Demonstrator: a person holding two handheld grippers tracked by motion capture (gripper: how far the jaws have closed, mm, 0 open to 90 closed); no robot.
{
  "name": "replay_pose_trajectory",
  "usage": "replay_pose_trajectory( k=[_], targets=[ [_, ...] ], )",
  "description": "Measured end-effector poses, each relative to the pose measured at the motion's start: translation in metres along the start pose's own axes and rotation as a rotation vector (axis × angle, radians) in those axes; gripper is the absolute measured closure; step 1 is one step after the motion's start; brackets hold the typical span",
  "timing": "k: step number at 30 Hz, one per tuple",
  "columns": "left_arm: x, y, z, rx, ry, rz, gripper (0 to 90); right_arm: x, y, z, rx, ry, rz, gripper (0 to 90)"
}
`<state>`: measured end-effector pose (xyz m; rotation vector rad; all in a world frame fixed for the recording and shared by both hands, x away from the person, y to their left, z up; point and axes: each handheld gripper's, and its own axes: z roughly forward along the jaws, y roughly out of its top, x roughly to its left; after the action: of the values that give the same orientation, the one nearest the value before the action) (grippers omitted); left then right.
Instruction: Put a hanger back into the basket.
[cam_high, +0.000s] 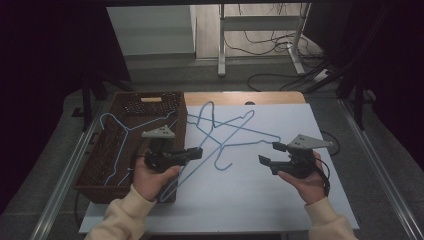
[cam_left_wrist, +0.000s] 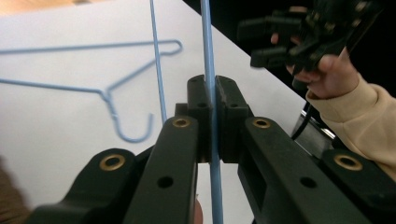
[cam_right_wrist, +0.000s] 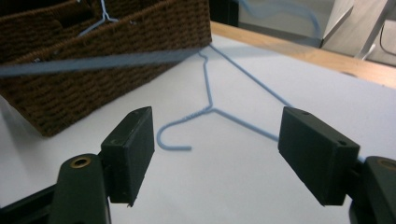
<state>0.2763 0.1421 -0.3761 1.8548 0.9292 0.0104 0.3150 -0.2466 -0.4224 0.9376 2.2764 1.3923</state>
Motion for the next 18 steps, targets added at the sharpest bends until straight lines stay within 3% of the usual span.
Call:
replay_pose_trajectory(
  k=[3, 4, 5, 6, 7, 9, 18],
  targets=[
    [0.006, 0.002, -0.014, -0.023, 0.012, -0.004, 86.2, -0.002, -0.003, 0.004, 0.017, 0.002, 0.004, 26.5],
    [0.014, 0.005, -0.028, -0.045, 0.025, -0.003, 86.2, -0.004, -0.007, 0.008, 0.036, 0.002, 0.008, 25.9],
    [0.014, 0.005, -0.028, -0.045, 0.025, -0.003, 86.2, -0.004, -0.007, 0.008, 0.036, 0.002, 0.008, 25.9],
    [0.020, 0.006, -0.040, -0.058, 0.044, 0.000, 86.2, -0.005, -0.010, 0.011, 0.054, 0.002, 0.008, 25.4],
    [0.020, 0.006, -0.040, -0.058, 0.044, 0.000, 86.2, -0.005, -0.011, 0.012, 0.060, 0.000, 0.008, 25.0],
    [0.034, 0.008, -0.060, -0.081, 0.076, -0.008, 86.2, -0.006, -0.012, 0.014, 0.069, -0.002, 0.010, 24.8],
    [0.079, -0.002, -0.100, -0.116, 0.161, -0.049, 86.2, -0.006, -0.016, 0.018, 0.103, -0.016, -0.003, 24.5]
  ],
)
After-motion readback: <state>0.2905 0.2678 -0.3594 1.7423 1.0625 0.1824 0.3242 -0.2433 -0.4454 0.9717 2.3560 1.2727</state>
